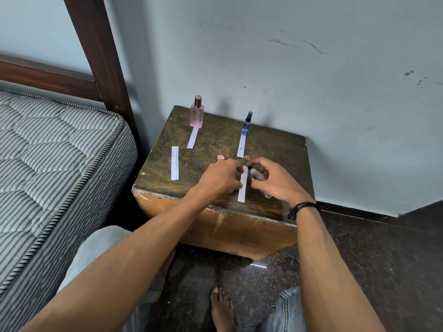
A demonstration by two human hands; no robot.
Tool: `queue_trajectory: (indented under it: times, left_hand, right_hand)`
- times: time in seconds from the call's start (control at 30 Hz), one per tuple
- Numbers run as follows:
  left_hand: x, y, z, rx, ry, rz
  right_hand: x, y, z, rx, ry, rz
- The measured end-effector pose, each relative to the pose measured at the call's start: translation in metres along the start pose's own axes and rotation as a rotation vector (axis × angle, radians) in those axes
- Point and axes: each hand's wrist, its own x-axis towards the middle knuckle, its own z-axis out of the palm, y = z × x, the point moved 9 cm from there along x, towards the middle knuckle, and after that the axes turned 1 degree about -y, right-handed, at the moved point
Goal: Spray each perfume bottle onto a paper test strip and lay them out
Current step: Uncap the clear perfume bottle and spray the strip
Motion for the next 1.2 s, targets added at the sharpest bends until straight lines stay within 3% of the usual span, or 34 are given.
queue_trajectory:
  times: [0.27,1.2]
  left_hand:
    - [-0.002,-0.008,0.009,-0.011,-0.108,-0.008]
    - [0.002,-0.011,0.019,-0.014,-0.177,-0.062]
  right_hand:
    - [0.0,0.003,0.005,-0.1,-0.063,0.03]
    - [0.001,-0.003,0.017,-0.137,-0.051,0.009]
